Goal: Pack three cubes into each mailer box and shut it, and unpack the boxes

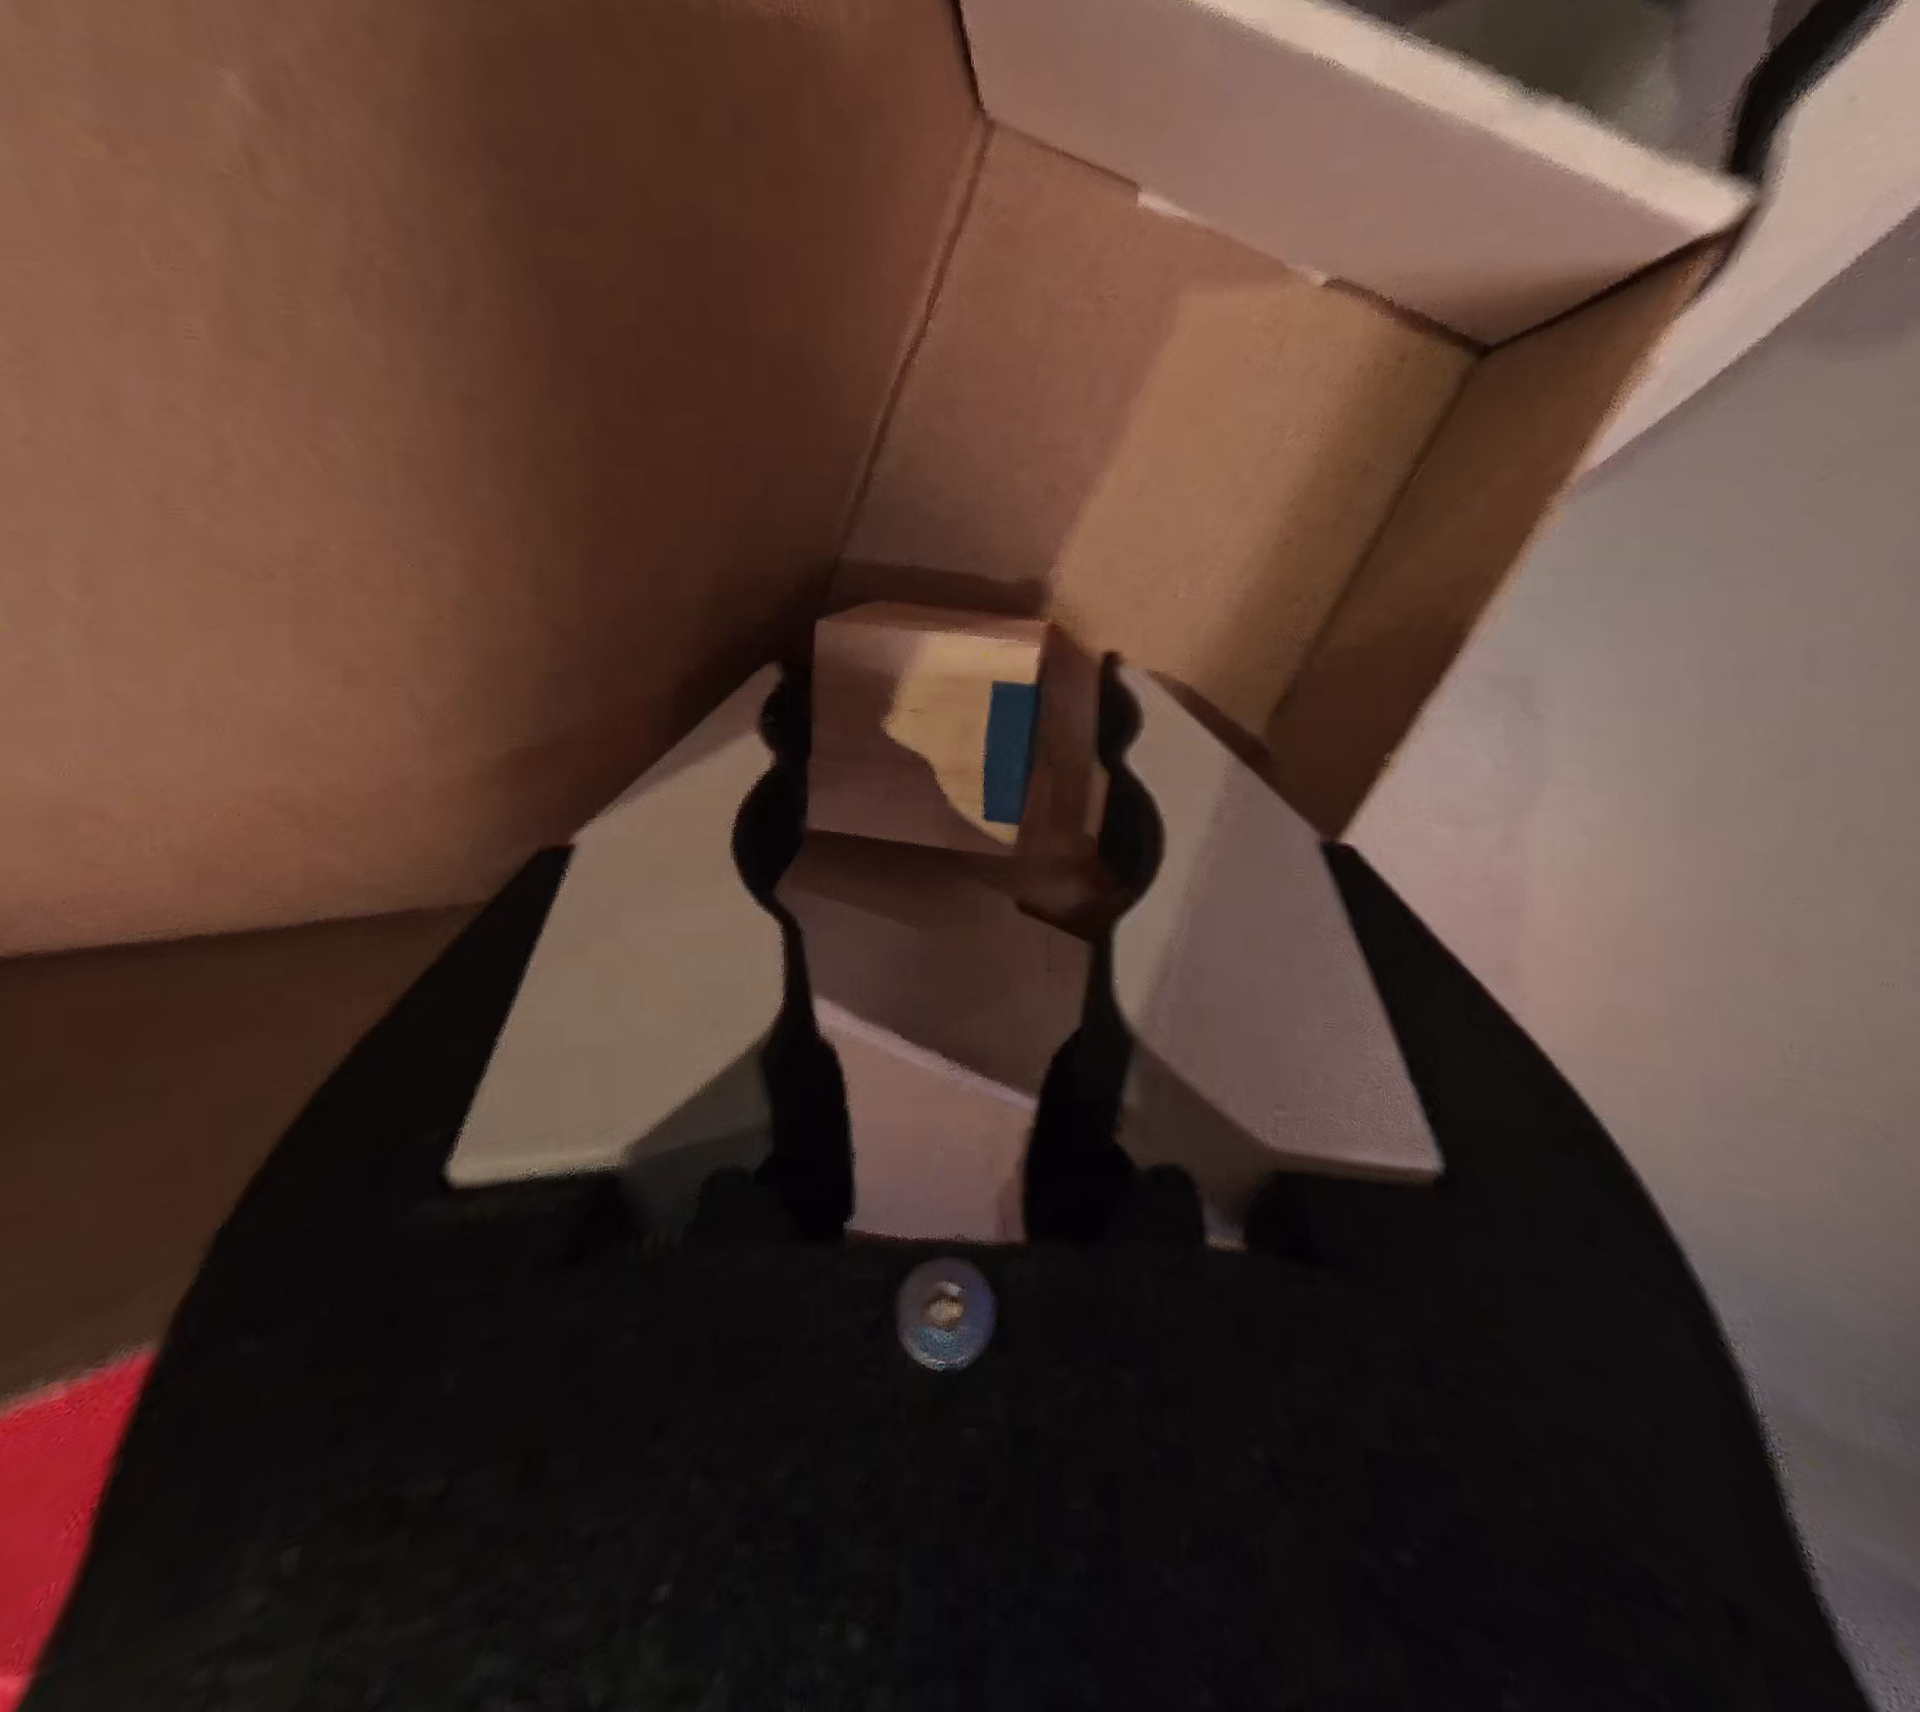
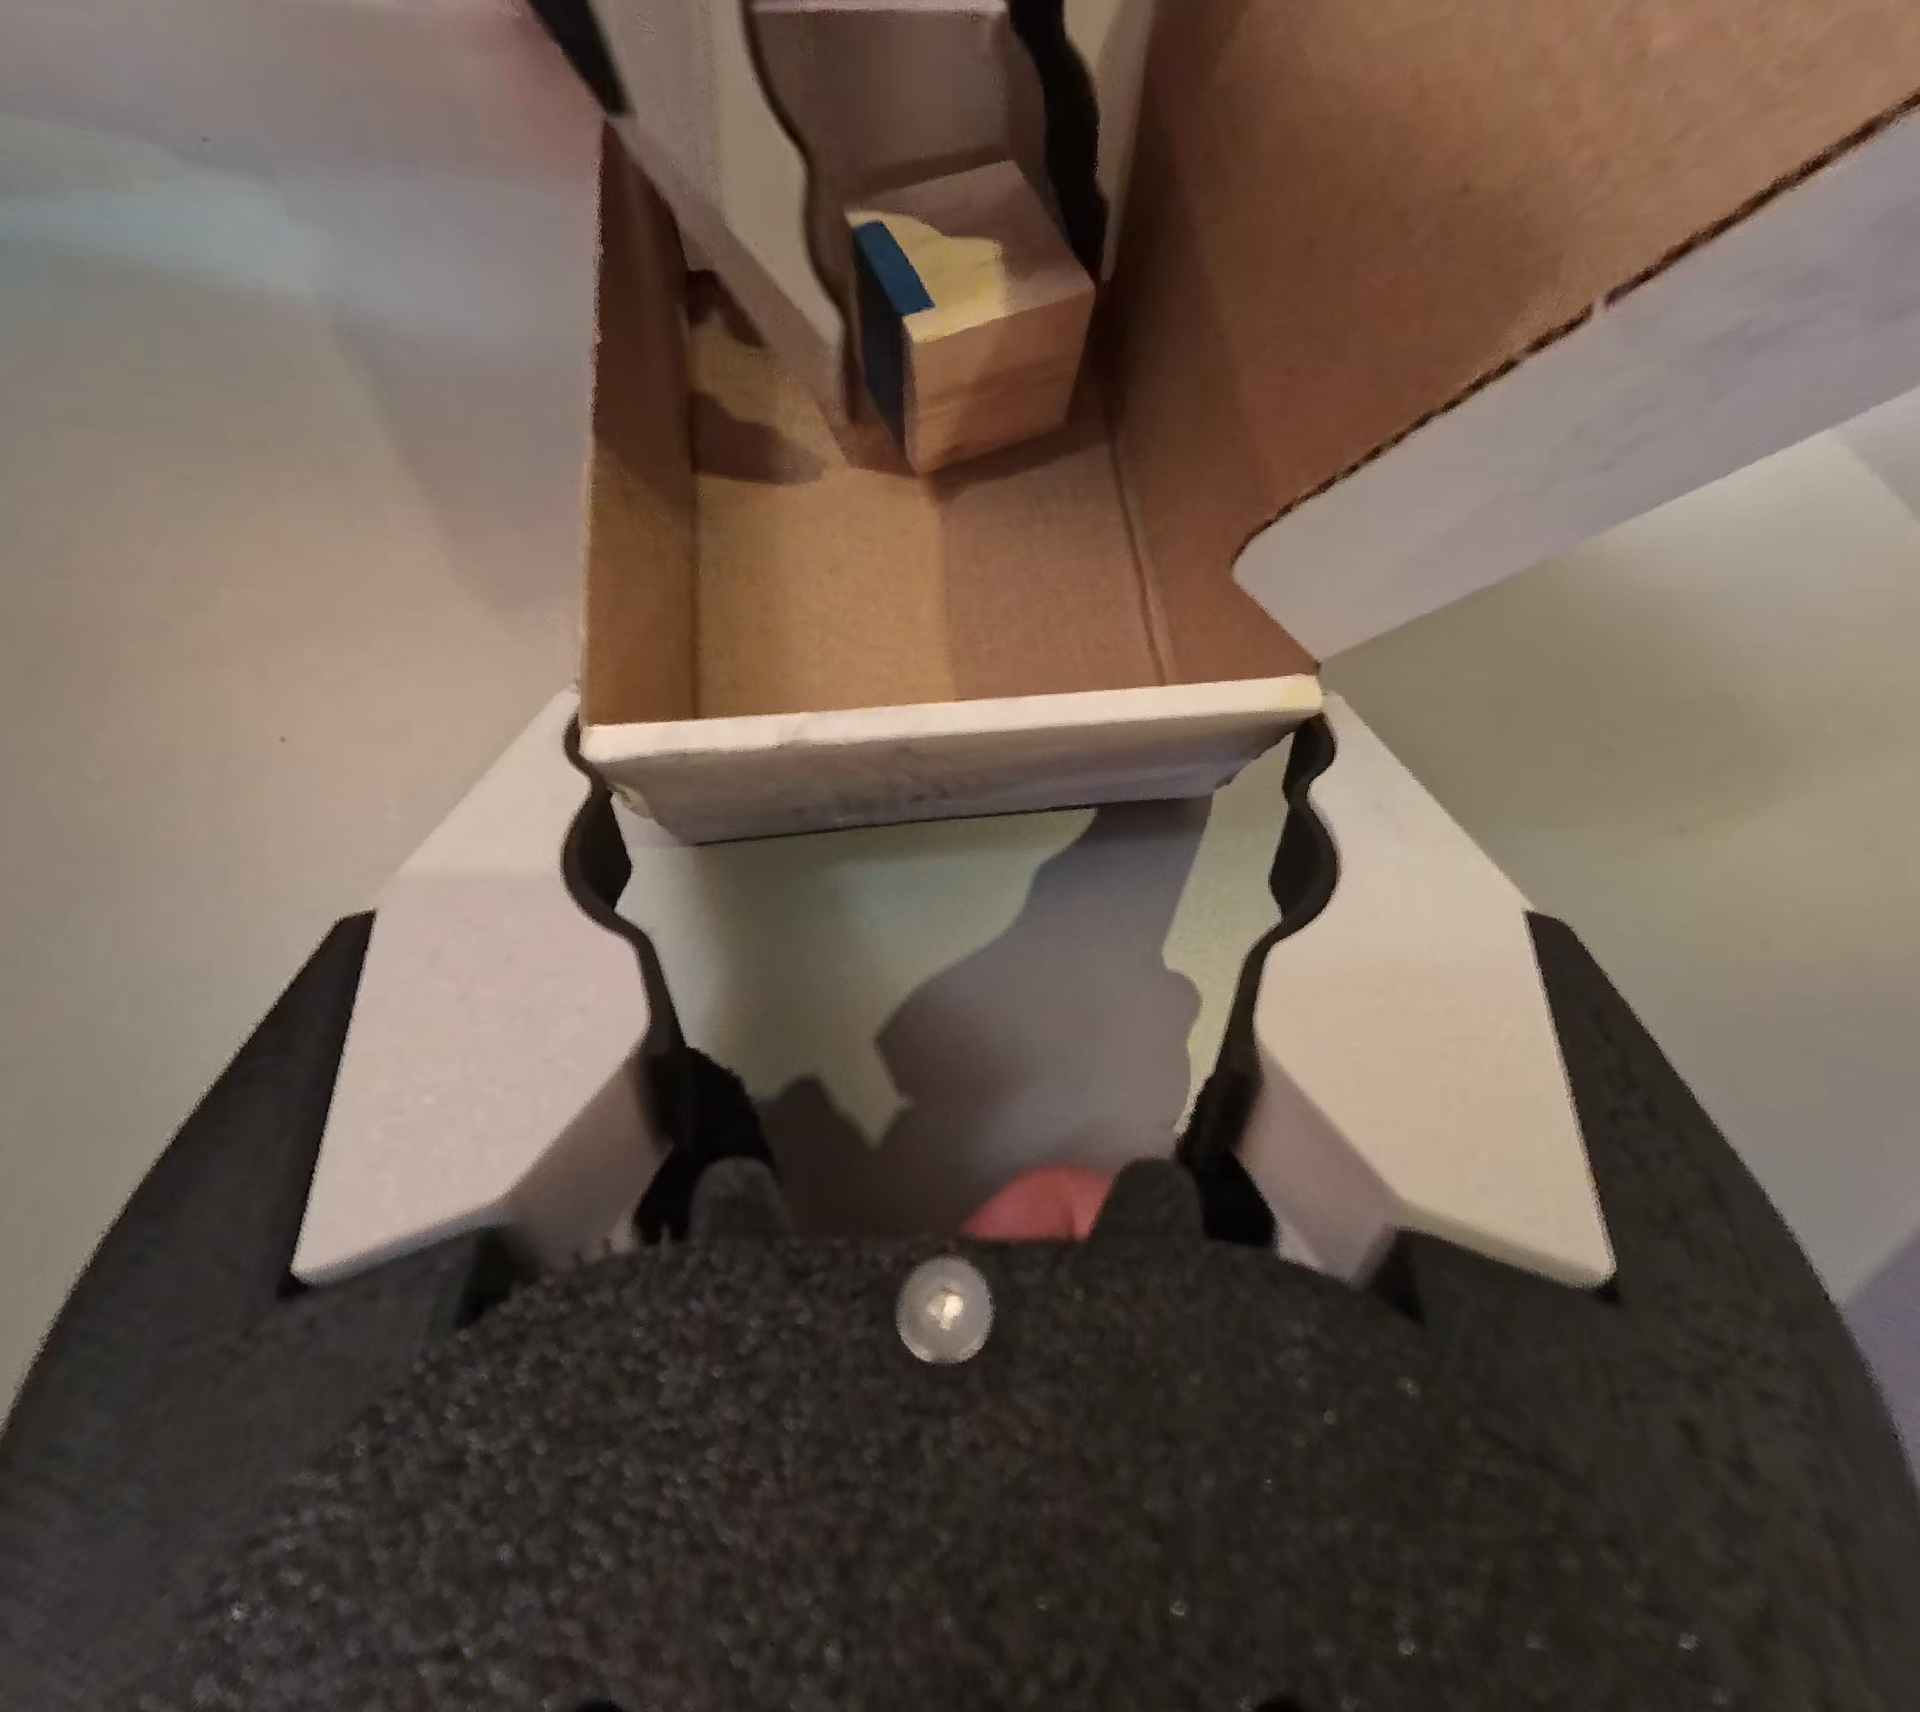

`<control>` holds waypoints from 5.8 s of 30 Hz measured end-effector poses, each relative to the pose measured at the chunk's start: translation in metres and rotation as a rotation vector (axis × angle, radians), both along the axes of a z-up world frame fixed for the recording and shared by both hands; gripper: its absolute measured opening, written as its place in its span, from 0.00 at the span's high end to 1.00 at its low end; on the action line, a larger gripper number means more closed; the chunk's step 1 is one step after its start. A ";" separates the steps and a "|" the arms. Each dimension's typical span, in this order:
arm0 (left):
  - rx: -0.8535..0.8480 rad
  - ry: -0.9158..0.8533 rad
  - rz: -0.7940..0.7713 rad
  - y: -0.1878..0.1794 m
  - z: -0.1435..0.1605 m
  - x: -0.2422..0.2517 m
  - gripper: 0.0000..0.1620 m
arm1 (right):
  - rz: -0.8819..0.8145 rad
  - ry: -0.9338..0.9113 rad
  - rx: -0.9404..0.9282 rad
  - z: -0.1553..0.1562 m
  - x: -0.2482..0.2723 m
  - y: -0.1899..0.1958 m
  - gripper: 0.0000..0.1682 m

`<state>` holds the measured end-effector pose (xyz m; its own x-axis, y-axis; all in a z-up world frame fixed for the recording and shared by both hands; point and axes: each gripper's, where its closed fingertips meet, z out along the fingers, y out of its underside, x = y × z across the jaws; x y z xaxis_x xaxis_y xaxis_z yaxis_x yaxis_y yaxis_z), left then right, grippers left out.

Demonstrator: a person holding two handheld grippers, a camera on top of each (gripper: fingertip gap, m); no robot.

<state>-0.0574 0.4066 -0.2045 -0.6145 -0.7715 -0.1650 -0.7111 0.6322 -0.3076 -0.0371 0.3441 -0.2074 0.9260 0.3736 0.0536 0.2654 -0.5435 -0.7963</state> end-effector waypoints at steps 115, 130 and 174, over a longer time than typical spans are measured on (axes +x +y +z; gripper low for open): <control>0.358 0.321 0.444 0.284 -0.001 -0.216 0.82 | -0.010 0.022 0.003 0.000 0.000 -0.002 0.25; 0.205 -0.058 0.452 0.213 0.109 -0.174 0.88 | -0.006 0.040 0.010 0.001 0.000 -0.002 0.25; -0.201 0.128 -0.058 -0.055 0.006 -0.021 0.81 | 0.014 0.034 0.022 0.001 -0.002 -0.010 0.24</control>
